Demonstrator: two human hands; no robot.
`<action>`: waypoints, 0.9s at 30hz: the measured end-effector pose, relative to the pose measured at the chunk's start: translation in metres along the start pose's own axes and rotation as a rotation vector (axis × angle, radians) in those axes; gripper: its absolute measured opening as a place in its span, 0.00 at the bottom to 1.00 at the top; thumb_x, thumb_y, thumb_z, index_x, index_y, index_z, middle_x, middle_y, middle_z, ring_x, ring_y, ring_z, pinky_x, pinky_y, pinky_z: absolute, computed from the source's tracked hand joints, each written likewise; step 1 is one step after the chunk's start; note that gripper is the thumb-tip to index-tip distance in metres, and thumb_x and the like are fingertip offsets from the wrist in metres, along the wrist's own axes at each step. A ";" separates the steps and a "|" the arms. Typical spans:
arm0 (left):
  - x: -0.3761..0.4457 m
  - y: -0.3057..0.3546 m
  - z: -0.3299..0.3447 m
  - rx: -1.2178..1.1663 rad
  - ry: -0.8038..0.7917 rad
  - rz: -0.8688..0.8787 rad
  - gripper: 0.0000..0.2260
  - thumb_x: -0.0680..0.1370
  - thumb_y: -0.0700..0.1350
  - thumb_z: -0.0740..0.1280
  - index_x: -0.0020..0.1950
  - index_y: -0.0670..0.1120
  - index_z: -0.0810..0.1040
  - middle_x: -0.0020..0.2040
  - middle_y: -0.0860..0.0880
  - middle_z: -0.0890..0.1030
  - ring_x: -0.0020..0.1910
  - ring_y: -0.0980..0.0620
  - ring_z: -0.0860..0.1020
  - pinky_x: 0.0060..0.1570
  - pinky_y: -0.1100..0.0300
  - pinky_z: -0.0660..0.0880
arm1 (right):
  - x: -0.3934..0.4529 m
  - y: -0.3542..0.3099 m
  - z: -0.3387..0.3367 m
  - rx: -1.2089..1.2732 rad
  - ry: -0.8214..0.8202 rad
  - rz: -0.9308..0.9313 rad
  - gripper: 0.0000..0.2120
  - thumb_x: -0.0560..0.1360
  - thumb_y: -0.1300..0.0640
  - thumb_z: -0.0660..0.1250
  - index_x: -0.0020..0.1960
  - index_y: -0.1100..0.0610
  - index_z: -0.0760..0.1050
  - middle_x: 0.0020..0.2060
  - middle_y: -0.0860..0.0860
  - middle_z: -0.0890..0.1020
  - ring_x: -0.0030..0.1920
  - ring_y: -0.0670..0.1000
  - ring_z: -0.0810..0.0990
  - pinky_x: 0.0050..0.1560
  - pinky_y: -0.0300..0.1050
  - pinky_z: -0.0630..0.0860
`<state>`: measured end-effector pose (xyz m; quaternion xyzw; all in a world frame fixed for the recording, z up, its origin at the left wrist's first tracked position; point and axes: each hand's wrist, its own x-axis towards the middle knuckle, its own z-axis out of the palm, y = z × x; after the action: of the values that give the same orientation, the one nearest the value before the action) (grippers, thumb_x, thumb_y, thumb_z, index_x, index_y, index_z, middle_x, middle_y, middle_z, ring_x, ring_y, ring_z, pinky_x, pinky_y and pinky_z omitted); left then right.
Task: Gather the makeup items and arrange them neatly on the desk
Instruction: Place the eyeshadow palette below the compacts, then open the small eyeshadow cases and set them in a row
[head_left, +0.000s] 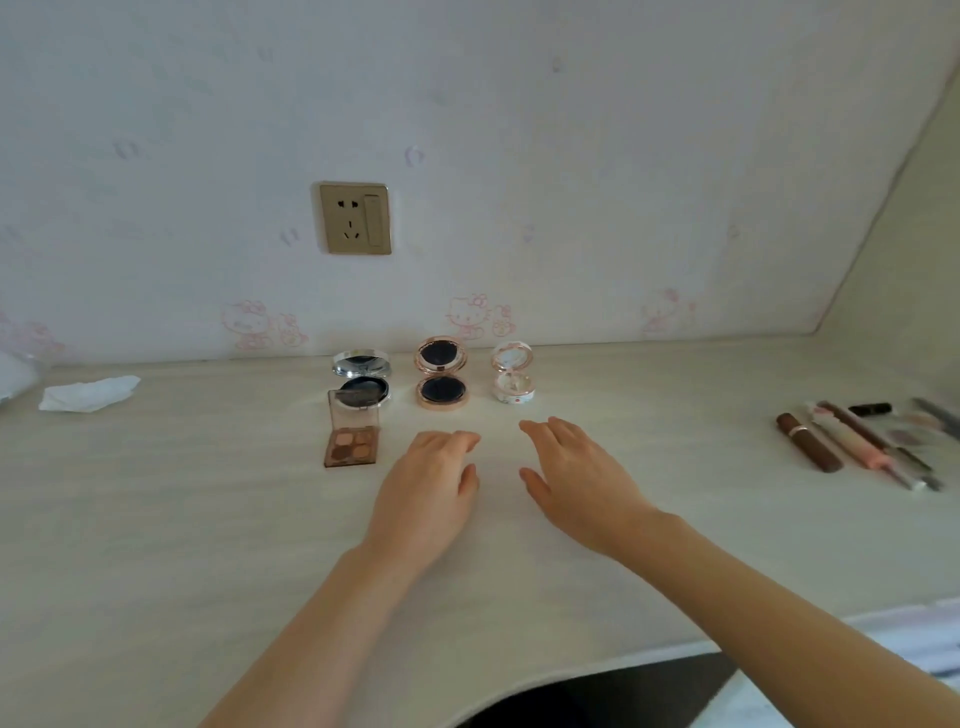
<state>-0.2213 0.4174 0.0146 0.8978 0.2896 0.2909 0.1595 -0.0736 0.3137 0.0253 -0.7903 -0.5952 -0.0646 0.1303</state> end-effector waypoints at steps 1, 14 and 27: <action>0.000 0.010 0.006 -0.011 -0.005 0.010 0.16 0.78 0.42 0.62 0.66 0.49 0.73 0.59 0.51 0.77 0.63 0.55 0.71 0.58 0.59 0.71 | -0.009 0.011 -0.004 -0.012 0.001 0.020 0.25 0.81 0.51 0.57 0.75 0.57 0.57 0.70 0.54 0.67 0.74 0.53 0.59 0.70 0.43 0.58; 0.025 0.141 0.104 -0.080 -0.108 0.215 0.13 0.78 0.43 0.61 0.60 0.49 0.78 0.55 0.52 0.81 0.61 0.53 0.72 0.53 0.56 0.73 | -0.114 0.143 -0.055 -0.077 0.055 0.356 0.21 0.80 0.51 0.57 0.72 0.54 0.62 0.65 0.52 0.73 0.67 0.51 0.70 0.59 0.46 0.72; 0.102 0.249 0.194 -0.165 -0.220 0.403 0.10 0.78 0.44 0.60 0.52 0.52 0.80 0.49 0.53 0.82 0.54 0.49 0.73 0.47 0.54 0.74 | -0.140 0.275 -0.091 -0.100 0.113 0.551 0.14 0.79 0.51 0.58 0.63 0.54 0.70 0.55 0.53 0.79 0.47 0.53 0.77 0.44 0.46 0.75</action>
<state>0.0717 0.2627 0.0206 0.9477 0.0610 0.2398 0.2015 0.1549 0.0878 0.0409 -0.9230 -0.3457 -0.0997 0.1367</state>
